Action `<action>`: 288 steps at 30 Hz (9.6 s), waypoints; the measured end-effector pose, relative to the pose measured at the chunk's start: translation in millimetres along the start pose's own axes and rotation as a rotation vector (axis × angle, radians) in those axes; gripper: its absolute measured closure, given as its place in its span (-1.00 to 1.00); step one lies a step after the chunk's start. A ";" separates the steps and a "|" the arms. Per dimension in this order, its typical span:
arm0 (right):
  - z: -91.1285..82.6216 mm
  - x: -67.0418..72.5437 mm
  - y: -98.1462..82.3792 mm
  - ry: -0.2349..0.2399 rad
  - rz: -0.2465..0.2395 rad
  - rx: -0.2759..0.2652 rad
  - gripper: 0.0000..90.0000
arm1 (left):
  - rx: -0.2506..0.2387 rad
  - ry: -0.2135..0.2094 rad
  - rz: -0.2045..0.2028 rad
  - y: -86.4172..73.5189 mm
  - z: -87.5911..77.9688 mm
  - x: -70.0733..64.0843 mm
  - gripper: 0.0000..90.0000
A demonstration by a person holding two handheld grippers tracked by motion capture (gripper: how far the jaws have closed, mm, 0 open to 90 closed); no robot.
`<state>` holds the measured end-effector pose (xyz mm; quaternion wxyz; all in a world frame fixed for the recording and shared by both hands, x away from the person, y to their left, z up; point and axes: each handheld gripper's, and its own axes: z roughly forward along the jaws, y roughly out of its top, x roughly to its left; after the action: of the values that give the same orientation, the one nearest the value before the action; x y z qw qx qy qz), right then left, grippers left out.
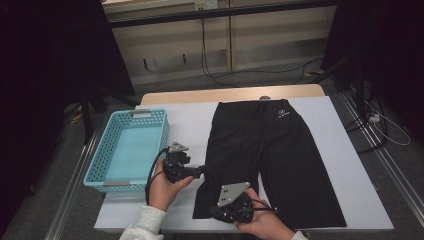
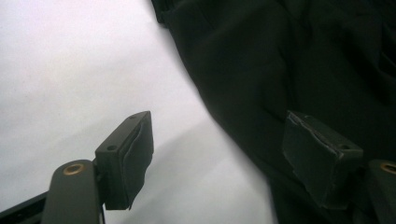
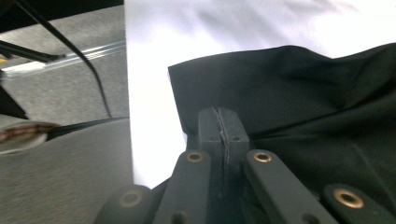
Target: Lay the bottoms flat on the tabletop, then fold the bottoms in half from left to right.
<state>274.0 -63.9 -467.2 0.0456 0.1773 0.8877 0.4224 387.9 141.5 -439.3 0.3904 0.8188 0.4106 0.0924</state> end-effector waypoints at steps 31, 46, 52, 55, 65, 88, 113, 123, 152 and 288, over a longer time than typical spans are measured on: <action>-14.0 0.4 -8.9 0.042 0.030 -0.009 0.92 | -0.045 -0.021 -0.070 15.2 25.4 6.2 0.98; -42.0 -25.1 -4.1 -0.147 0.100 -0.068 -0.01 | -0.004 -0.016 -0.011 8.6 18.0 0.7 -0.28; -53.1 -44.1 -5.1 -0.236 0.154 -0.092 -0.23 | -0.004 -0.030 0.002 5.7 12.3 1.0 -0.47; -54.6 -53.1 -6.5 -0.268 0.177 -0.089 -0.31 | -0.014 -0.031 0.013 4.7 10.9 -0.1 -0.54; -65.1 -73.6 -16.7 -0.356 0.247 -0.091 -0.53 | -0.008 -0.044 0.023 6.3 12.6 -1.9 -0.66; -85.8 -97.5 -23.2 -0.427 0.329 -0.140 -0.69 | 0.010 -0.082 0.063 4.7 10.8 -6.4 -0.77; -88.4 -99.6 -26.7 -0.437 0.329 -0.141 -0.70 | 0.042 -0.064 0.061 -2.3 14.6 -15.4 -0.71; -85.1 -100.6 -22.3 -0.423 0.317 -0.150 -0.70 | 0.083 -0.027 0.082 -12.2 18.4 -22.3 -0.52; -72.1 -106.7 -17.9 -0.453 0.334 -0.135 -0.72 | 0.104 -0.163 -0.014 -4.8 12.3 -40.3 0.94; -58.1 -204.8 44.3 -0.566 0.429 -0.173 0.99 | -0.087 -0.353 0.018 33.7 10.3 -84.9 0.96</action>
<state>463.9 -153.2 -410.2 0.2147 0.4648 0.7436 0.4300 358.2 60.5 -407.8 0.4905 0.8084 0.3240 -0.0317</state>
